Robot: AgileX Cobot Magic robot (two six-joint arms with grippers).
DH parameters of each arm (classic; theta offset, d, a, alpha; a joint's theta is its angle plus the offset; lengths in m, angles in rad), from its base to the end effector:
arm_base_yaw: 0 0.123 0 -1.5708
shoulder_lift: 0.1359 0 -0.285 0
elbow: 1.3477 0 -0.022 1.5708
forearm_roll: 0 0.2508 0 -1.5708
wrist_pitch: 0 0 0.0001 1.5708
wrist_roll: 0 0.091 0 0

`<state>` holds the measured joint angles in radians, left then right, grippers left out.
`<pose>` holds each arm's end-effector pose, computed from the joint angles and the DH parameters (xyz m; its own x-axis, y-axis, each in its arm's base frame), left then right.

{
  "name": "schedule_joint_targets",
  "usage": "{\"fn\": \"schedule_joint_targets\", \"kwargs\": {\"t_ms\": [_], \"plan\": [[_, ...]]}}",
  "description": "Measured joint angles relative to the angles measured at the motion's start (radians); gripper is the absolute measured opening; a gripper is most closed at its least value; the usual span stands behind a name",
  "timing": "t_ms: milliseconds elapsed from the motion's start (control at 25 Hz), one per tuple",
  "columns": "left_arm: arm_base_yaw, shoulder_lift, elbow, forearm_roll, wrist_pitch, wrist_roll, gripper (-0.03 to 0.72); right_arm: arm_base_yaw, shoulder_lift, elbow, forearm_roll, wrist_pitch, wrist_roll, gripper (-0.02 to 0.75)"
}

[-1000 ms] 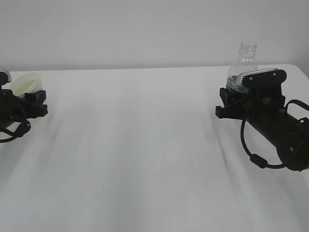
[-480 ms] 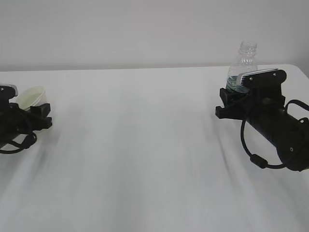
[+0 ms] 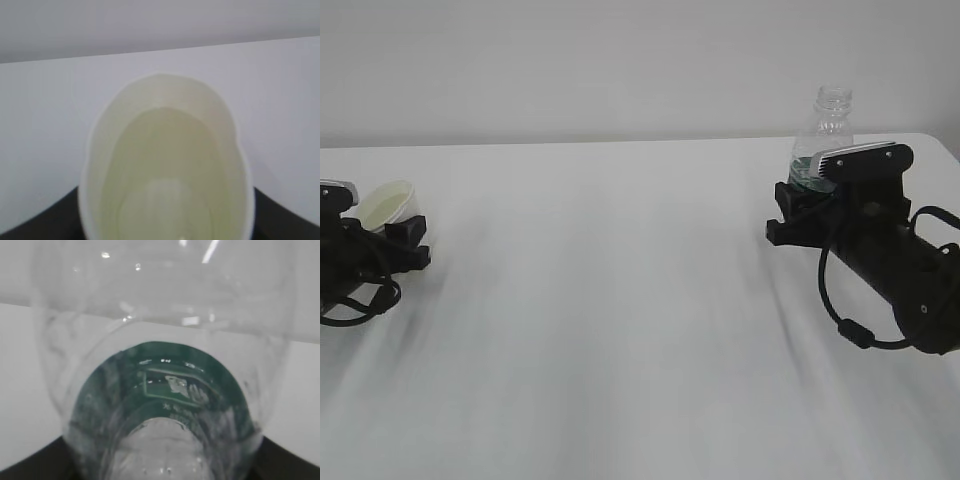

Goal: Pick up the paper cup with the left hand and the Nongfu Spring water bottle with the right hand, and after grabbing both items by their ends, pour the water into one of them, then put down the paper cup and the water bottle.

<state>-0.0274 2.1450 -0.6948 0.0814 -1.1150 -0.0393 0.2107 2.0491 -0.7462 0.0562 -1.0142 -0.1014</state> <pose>0.3467 -0.0161 0.0758 -0.2470 0.0034 -0.9690 0.0972 0.9950 -0.0213 0.3540 0.0713 0.1101 -0.1842 -0.1126 -0.9764 -0.1769 0.9810 -0.0797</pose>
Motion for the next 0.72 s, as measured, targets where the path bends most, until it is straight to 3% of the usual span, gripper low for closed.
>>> {"fn": "schedule_joint_targets", "kwargs": {"t_ms": [720], "plan": [[0.000, 0.000, 0.000, -0.001, 0.008, 0.000, 0.405, 0.000, 0.000, 0.000, 0.000, 0.000, 0.000, 0.404]]}}
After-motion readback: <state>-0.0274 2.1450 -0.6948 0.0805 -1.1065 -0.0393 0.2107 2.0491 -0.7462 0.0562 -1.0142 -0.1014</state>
